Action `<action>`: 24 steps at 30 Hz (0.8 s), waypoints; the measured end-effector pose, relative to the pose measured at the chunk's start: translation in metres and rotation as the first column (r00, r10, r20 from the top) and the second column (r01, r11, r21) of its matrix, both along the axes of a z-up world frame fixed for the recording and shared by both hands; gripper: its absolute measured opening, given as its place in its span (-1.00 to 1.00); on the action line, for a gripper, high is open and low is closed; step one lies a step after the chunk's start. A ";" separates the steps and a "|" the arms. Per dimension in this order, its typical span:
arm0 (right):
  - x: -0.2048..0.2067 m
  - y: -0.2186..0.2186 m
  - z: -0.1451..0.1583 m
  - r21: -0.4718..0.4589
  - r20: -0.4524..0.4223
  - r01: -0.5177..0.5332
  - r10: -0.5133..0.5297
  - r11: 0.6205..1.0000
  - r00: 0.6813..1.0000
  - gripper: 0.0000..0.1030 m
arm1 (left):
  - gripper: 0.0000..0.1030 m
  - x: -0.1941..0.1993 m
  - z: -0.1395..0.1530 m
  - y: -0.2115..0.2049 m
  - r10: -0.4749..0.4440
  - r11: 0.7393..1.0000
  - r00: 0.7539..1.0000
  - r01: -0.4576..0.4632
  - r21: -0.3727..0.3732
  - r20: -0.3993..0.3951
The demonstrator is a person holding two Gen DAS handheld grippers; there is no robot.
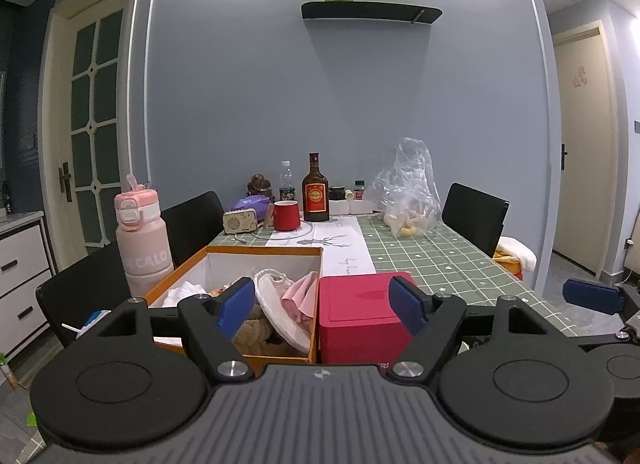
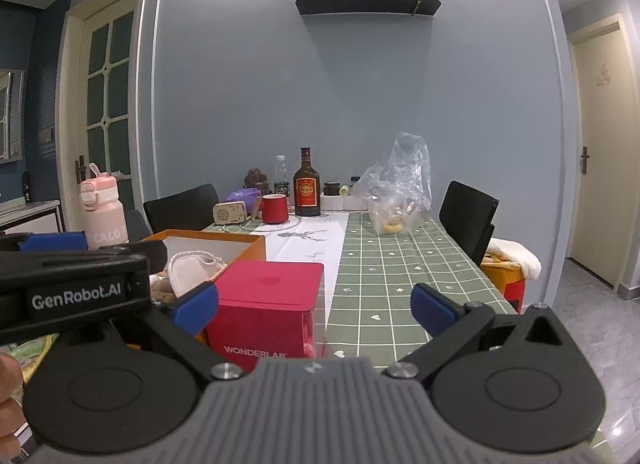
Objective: Organize soft objects
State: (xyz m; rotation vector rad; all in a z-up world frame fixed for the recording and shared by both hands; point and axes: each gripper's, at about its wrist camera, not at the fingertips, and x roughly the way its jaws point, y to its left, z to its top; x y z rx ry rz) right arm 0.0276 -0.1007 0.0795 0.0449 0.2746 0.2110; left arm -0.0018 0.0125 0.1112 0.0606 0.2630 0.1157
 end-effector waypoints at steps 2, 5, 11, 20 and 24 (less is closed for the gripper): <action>-0.001 0.000 0.000 0.006 -0.001 -0.001 0.001 1.000 1.000 0.95 | 0.74 -0.001 0.000 0.001 0.000 1.000 1.000 0.000 -0.009 -0.002; -0.002 0.000 0.000 0.009 -0.002 -0.002 0.002 1.000 1.000 0.95 | 0.74 -0.002 0.001 0.001 0.004 1.000 1.000 -0.004 -0.014 -0.004; -0.002 -0.002 0.001 0.012 -0.002 -0.002 0.002 1.000 1.000 0.95 | 0.74 -0.004 0.002 0.000 0.012 1.000 1.000 -0.012 -0.010 0.001; 0.000 -0.003 -0.001 0.017 -0.008 -0.007 0.007 1.000 1.000 0.95 | 0.74 -0.005 0.000 -0.001 0.027 0.999 1.000 -0.027 -0.016 0.003; 0.004 -0.006 -0.004 0.017 -0.020 -0.014 0.015 1.000 1.000 0.95 | 0.74 -0.004 -0.004 -0.001 0.032 0.999 0.999 -0.032 -0.019 0.000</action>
